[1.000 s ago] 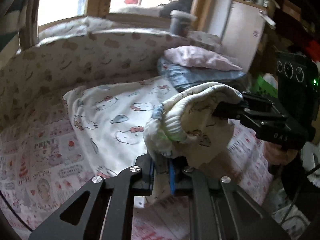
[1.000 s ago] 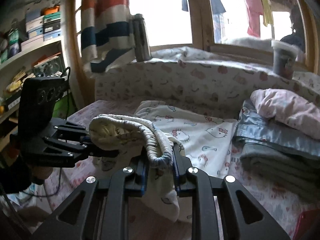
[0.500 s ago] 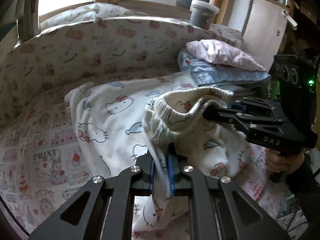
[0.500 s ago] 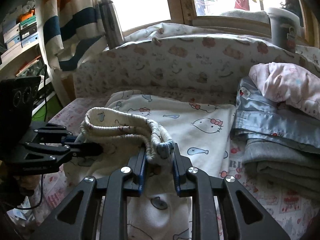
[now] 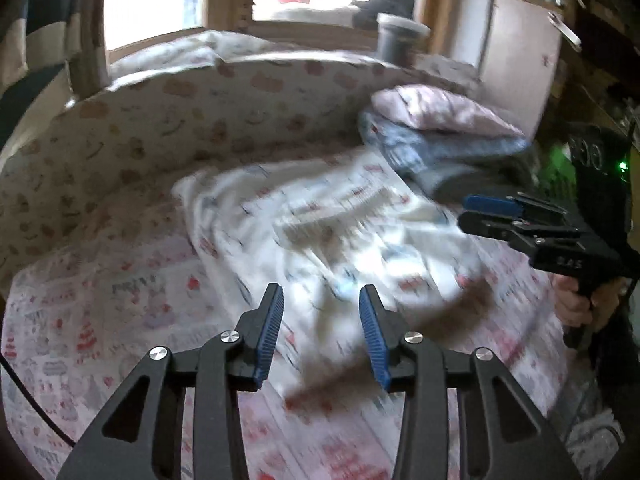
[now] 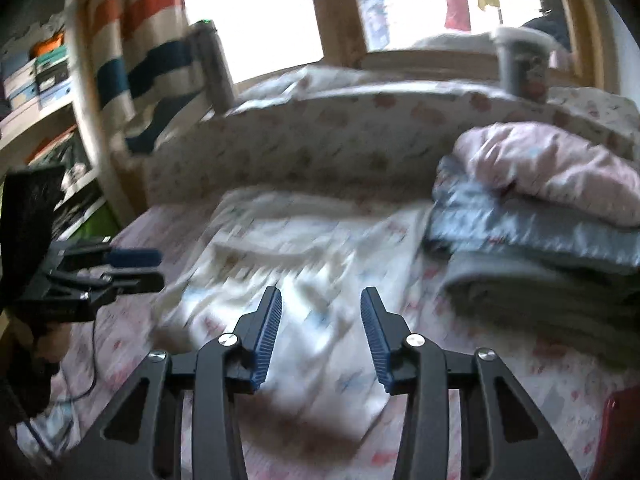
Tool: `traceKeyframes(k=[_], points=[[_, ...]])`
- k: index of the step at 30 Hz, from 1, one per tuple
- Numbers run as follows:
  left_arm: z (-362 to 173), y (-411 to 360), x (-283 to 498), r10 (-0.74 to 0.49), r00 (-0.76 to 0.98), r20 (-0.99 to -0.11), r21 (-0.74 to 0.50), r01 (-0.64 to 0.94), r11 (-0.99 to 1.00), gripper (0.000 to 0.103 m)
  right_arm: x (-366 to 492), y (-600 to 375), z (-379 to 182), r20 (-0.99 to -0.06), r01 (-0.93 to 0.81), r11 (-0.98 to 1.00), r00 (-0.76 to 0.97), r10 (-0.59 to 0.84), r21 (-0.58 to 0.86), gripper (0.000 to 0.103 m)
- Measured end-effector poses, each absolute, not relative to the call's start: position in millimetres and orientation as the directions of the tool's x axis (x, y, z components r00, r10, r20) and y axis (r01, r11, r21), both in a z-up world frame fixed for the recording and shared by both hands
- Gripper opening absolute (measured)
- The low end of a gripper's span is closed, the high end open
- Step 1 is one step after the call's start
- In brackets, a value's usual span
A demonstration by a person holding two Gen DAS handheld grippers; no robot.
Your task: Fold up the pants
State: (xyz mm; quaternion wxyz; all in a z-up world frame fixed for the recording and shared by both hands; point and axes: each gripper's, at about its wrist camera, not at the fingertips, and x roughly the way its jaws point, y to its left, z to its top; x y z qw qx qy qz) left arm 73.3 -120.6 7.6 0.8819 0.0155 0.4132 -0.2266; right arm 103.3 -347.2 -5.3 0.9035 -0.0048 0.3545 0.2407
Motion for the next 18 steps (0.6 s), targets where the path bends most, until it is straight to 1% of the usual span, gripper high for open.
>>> traceKeyframes(k=[4, 5, 6, 8, 9, 10, 12, 15, 18], points=[[-13.0, -125.6, 67.8, -0.365, 0.527, -0.767, -0.145, 0.412, 0.900, 0.038, 87.3, -349.5, -19.9, -0.680, -0.440, 0.889, 0.613, 0.402, 0.129, 0.044], [-18.4, -124.7, 68.5, -0.359, 0.520, -0.775, -0.148, 0.403, 0.903, 0.036, 88.1, -350.7, -24.0, -0.687, -0.437, 0.889, 0.604, 0.404, 0.138, 0.044], [-24.5, -123.5, 70.4, -0.366, 0.504, -0.782, -0.166, 0.397, 0.902, 0.023, 88.7, -354.3, -29.0, -0.699, -0.435, 0.886, 0.584, 0.413, 0.160, 0.044], [-29.5, -121.0, 70.1, -0.382, 0.488, -0.785, -0.193, 0.392, 0.899, 0.006, 94.4, -360.5, -39.3, -0.720, -0.437, 0.863, 0.511, 0.470, 0.254, 0.044], [-28.4, -119.0, 68.9, -0.381, 0.500, -0.777, -0.195, 0.385, 0.902, 0.005, 96.1, -363.5, -42.1, -0.722, -0.427, 0.859, 0.494, 0.483, 0.282, 0.029], [-26.3, -117.9, 67.4, -0.384, 0.504, -0.773, -0.195, 0.387, 0.901, 0.005, 96.9, -366.1, -43.8, -0.723, -0.413, 0.862, 0.494, 0.483, 0.294, 0.007], [-19.0, -116.0, 62.7, -0.386, 0.521, -0.761, -0.188, 0.392, 0.900, 0.004, 95.7, -370.6, -42.2, -0.708, -0.405, 0.868, 0.520, 0.478, 0.288, 0.006], [-7.0, -111.4, 56.3, -0.367, 0.560, -0.743, -0.149, 0.396, 0.906, 0.004, 87.1, -372.4, -32.9, -0.684, -0.405, 0.885, 0.581, 0.442, 0.228, 0.005], [1.4, -102.7, 54.3, -0.359, 0.581, -0.731, -0.141, 0.386, 0.912, 0.004, 81.4, -373.2, -20.2, -0.662, -0.418, 0.881, 0.600, 0.450, 0.221, 0.005]])
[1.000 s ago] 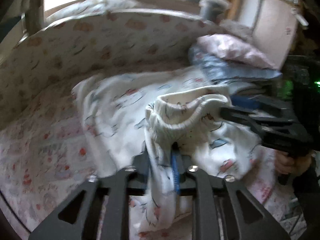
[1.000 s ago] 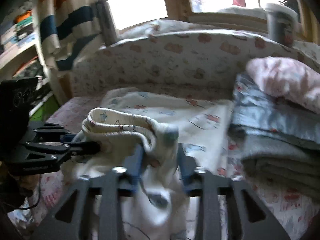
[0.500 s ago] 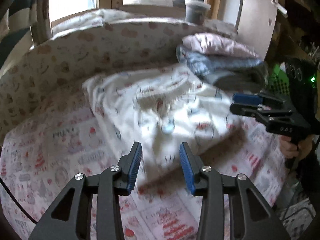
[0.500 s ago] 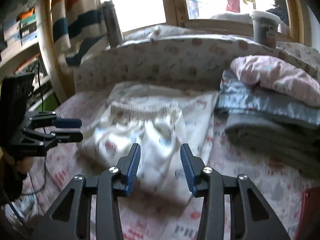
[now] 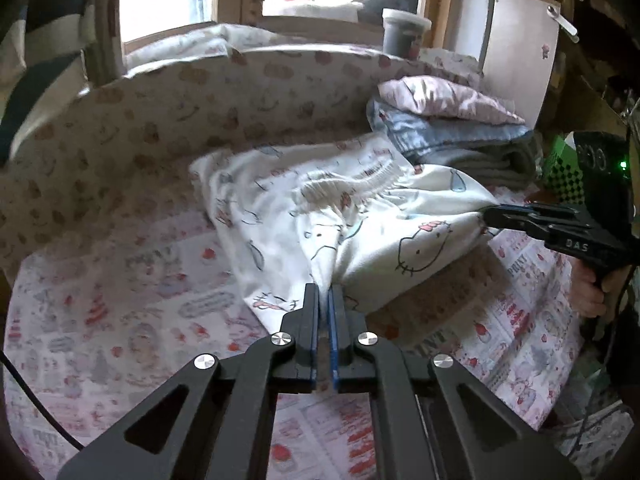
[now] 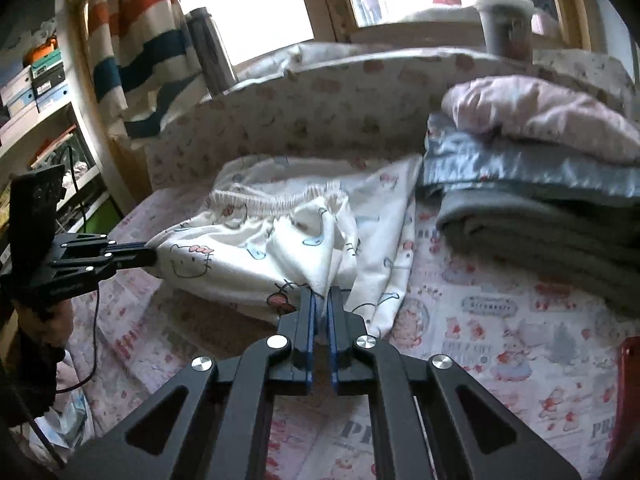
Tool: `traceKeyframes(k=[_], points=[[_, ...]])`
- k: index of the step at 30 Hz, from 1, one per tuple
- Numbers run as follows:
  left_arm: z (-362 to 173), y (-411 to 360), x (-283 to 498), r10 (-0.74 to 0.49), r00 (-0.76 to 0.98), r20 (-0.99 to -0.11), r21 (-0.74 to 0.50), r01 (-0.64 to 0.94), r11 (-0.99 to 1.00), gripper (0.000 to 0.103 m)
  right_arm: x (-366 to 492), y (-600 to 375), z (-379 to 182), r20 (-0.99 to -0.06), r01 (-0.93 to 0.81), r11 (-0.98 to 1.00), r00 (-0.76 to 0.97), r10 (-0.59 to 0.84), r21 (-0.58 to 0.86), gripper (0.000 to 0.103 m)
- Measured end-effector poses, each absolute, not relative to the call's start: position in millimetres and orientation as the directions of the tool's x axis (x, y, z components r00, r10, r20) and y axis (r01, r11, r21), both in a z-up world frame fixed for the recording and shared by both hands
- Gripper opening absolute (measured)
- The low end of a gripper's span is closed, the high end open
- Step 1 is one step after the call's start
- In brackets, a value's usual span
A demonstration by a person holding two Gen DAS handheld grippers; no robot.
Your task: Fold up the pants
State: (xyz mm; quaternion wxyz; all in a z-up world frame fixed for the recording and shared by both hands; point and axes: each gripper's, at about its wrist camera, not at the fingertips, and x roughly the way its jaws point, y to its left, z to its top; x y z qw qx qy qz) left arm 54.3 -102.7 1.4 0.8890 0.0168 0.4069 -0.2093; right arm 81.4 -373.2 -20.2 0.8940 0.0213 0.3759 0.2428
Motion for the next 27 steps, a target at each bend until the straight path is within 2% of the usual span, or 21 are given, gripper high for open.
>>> traceKeyframes(k=[4, 7, 10, 11, 12, 14, 15, 16, 18, 21, 23, 27], points=[[-13.7, -99.6, 62.0, -0.368, 0.530, -0.764, -0.174, 0.380, 0.909, 0.004, 81.4, -369.1, -30.3, -0.700, -0.423, 0.878, 0.557, 0.447, 0.224, 0.005], [-31.7, -107.6, 65.5, -0.345, 0.497, -0.796, -0.155, 0.383, 0.910, 0.006, 86.2, -363.4, -44.5, -0.737, -0.418, 0.886, 0.533, 0.417, 0.199, 0.005], [-22.4, -107.0, 61.9, -0.354, 0.525, -0.774, -0.148, 0.394, 0.907, 0.010, 84.1, -366.4, -37.0, -0.722, -0.423, 0.884, 0.547, 0.424, 0.200, 0.006], [-17.3, -104.5, 60.8, -0.360, 0.534, -0.765, -0.153, 0.392, 0.907, 0.017, 83.0, -368.4, -30.5, -0.714, -0.422, 0.886, 0.558, 0.422, 0.193, 0.007], [-10.4, -101.8, 60.0, -0.372, 0.544, -0.752, -0.160, 0.397, 0.904, 0.028, 81.9, -371.5, -25.3, -0.709, -0.418, 0.889, 0.569, 0.417, 0.187, 0.012], [4.0, -97.4, 59.8, -0.360, 0.574, -0.736, -0.142, 0.388, 0.910, 0.040, 82.1, -377.8, -12.2, -0.702, -0.392, 0.904, 0.595, 0.391, 0.171, 0.027], [12.2, -94.5, 60.1, -0.337, 0.604, -0.722, -0.118, 0.373, 0.920, 0.041, 83.6, -382.6, -4.7, -0.690, -0.383, 0.907, 0.608, 0.392, 0.178, 0.040], [18.2, -93.0, 61.1, -0.324, 0.624, -0.711, -0.100, 0.366, 0.925, 0.041, 84.8, -387.3, 2.8, -0.672, -0.373, 0.909, 0.627, 0.393, 0.185, 0.045], [28.9, -87.9, 71.6, -0.303, 0.649, -0.698, -0.095, 0.336, 0.937, 0.047, 92.5, -395.3, 20.3, -0.634, -0.339, 0.923, 0.676, 0.374, 0.183, 0.045], [35.5, -78.2, 99.1, -0.288, 0.658, -0.696, -0.119, 0.290, 0.950, 0.049, 121.5, -397.6, 37.9, -0.622, -0.323, 0.920, 0.679, 0.389, 0.223, 0.045], [31.9, -71.4, 125.1, -0.250, 0.654, -0.714, -0.122, 0.235, 0.964, 0.049, 148.4, -396.5, 39.5, -0.653, -0.298, 0.916, 0.643, 0.400, 0.269, 0.045], [12.3, -63.6, 167.3, -0.251, 0.595, -0.763, -0.165, 0.195, 0.967, 0.049, 199.2, -395.1, 18.5, -0.715, -0.237, 0.904, 0.555, 0.426, 0.355, 0.045]])
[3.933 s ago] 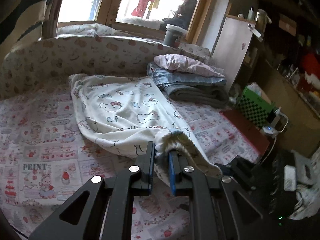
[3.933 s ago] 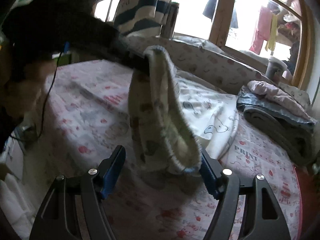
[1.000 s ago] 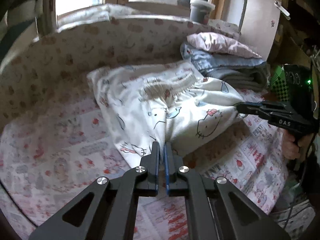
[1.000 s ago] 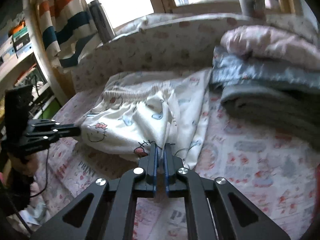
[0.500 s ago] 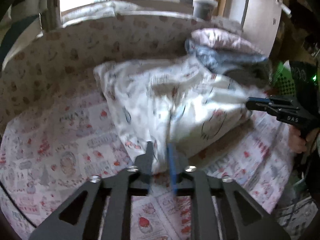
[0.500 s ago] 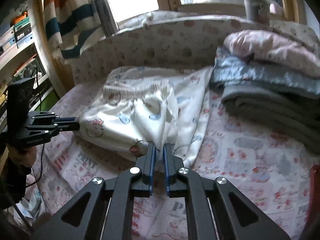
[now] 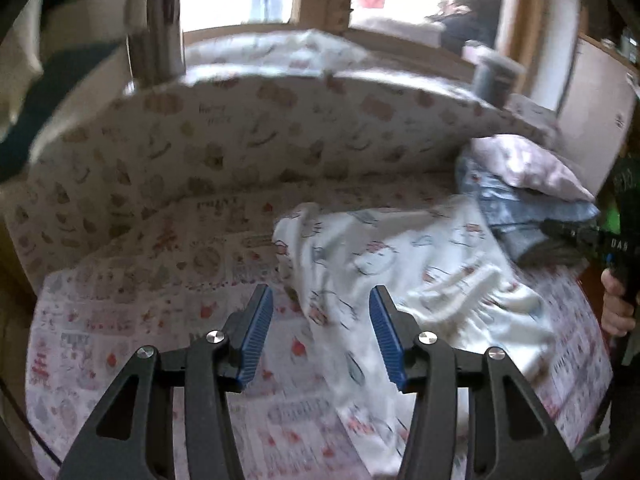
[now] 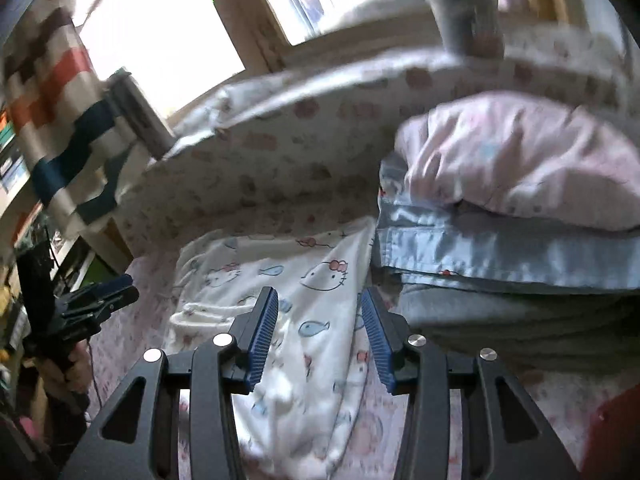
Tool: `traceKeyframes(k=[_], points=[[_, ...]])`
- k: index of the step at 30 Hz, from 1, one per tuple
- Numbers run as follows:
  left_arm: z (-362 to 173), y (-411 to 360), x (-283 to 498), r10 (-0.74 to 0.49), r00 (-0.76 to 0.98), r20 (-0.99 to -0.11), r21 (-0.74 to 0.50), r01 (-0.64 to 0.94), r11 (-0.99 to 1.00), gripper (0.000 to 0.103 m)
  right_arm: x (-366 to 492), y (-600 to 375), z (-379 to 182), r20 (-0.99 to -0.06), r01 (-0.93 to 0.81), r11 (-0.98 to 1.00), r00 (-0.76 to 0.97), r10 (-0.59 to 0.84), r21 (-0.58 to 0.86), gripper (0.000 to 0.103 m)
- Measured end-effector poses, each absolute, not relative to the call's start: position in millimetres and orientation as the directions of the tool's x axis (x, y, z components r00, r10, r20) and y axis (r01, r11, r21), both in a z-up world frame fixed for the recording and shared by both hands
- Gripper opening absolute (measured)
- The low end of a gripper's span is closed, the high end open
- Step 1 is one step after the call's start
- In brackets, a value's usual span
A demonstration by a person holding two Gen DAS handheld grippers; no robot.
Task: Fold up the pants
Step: 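Open both grippers and release the folded pants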
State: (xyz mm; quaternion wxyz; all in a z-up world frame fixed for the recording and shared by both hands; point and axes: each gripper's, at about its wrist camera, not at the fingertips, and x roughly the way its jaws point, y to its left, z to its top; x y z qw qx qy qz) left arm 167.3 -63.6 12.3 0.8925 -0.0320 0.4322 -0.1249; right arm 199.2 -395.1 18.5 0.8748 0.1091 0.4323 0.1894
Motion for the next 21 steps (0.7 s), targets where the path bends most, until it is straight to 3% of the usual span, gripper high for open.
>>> traceKeyframes(k=[5, 11, 14, 21], points=[[-15.6, -59.4, 201.4, -0.256, 0.521, -0.814, -0.198, 0.165, 0.966, 0.049, 236.8, -387.2, -23.5, -0.788, -0.207, 0.914, 0.463, 0.405, 0.348, 0.045], [-46.5, -58.1, 236.2, -0.219, 0.453, -0.864, -0.172, 0.143, 0.975, 0.052, 264.6, -376.1, -46.4, -0.812, -0.220, 0.902, 0.393, 0.431, 0.372, 0.045], [-49.0, -56.2, 244.8, -0.256, 0.453, -0.854, -0.206, 0.158, 0.966, 0.056, 274.6, -365.3, -47.8, -0.813, -0.257, 0.891, 0.370, 0.449, 0.375, 0.045], [-52.1, -51.5, 273.9, -0.361, 0.453, -0.816, -0.323, 0.161, 0.933, 0.056, 309.0, -357.7, -56.8, -0.814, -0.197, 0.897, 0.377, 0.442, 0.395, 0.045]])
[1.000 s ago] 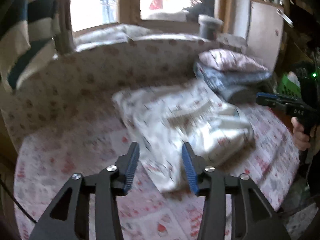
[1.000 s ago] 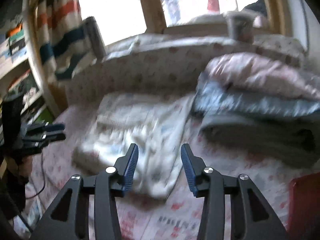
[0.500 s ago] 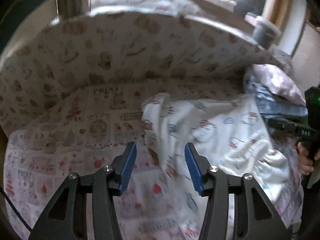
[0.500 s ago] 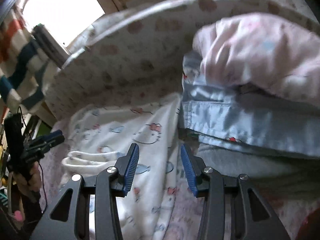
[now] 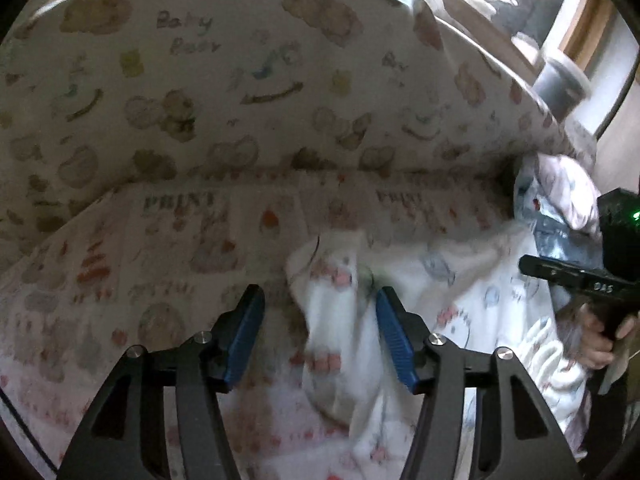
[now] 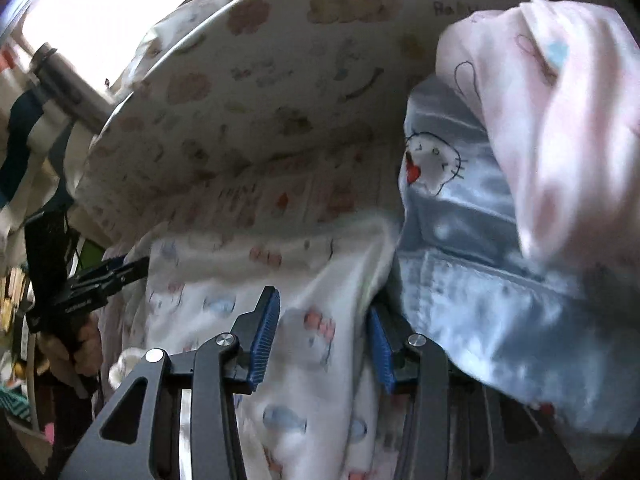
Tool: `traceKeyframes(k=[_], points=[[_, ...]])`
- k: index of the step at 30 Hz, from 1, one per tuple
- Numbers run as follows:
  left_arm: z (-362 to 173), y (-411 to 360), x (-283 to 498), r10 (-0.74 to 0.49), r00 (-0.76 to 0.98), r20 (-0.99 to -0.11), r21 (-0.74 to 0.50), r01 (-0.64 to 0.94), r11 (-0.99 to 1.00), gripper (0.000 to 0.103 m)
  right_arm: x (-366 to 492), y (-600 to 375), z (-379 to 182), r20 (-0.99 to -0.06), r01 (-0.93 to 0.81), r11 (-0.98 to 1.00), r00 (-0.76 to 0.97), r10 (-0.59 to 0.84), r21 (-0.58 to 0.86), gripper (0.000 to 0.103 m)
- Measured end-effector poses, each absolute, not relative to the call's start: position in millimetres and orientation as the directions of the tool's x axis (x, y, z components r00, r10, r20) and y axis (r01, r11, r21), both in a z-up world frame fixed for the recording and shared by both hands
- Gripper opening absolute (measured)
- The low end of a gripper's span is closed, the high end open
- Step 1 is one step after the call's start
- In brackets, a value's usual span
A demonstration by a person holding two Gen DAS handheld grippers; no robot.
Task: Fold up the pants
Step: 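Open both grippers and release the folded pants, then pinch the folded pants edge with the left gripper while the right gripper pinches beside it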
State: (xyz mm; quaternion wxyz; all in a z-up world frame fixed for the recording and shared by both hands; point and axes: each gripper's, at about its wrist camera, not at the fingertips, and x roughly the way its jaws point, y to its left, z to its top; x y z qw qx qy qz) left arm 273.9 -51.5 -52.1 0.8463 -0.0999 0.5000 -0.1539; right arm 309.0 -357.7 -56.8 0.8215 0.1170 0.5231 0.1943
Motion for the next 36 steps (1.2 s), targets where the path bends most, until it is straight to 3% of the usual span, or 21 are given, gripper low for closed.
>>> traceKeyframes(k=[4, 7, 14, 18, 19, 26, 32, 36], points=[[-54.3, -44.7, 284.2, -0.404, 0.453, -0.795, -0.387, 0.134, 0.912, 0.049, 320.5, -361.6, -56.8, -0.813, -0.117, 0.906, 0.406, 0.417, 0.406, 0.045], [-54.2, -45.4, 287.2, -0.424, 0.449, -0.786, -0.408, 0.138, 0.902, 0.044, 318.6, -361.1, -54.0, -0.830, -0.074, 0.949, 0.466, 0.305, 0.307, 0.045], [-53.2, -56.8, 288.5, -0.421, 0.462, -0.780, -0.388, 0.171, 0.906, 0.043, 335.4, -362.6, -60.1, -0.782, -0.181, 0.884, 0.412, 0.467, 0.432, 0.044], [-57.1, -56.0, 289.1, -0.442, 0.446, -0.778, -0.414, 0.165, 0.895, 0.013, 337.7, -361.2, -65.0, -0.795, -0.173, 0.903, 0.430, 0.428, 0.392, 0.012], [-55.9, -55.4, 287.6, -0.447, 0.446, -0.776, -0.417, 0.170, 0.893, 0.012, 337.0, -360.5, -65.0, -0.793, -0.182, 0.901, 0.430, 0.433, 0.394, 0.007], [-11.6, -49.4, 253.5, -0.486, 0.557, -0.673, -0.419, 0.254, 0.872, 0.010, 296.5, -356.0, -30.4, -0.712, -0.315, 0.877, 0.513, 0.479, 0.363, 0.006], [33.8, -44.0, 179.7, -0.565, 0.627, -0.536, -0.398, 0.402, 0.824, 0.010, 227.9, -378.3, 17.6, -0.563, -0.422, 0.847, 0.633, 0.531, 0.324, 0.006], [37.3, -41.4, 129.5, -0.586, 0.623, -0.518, -0.379, 0.447, 0.810, 0.010, 168.3, -379.5, 28.4, -0.525, -0.479, 0.826, 0.641, 0.560, 0.297, 0.006]])
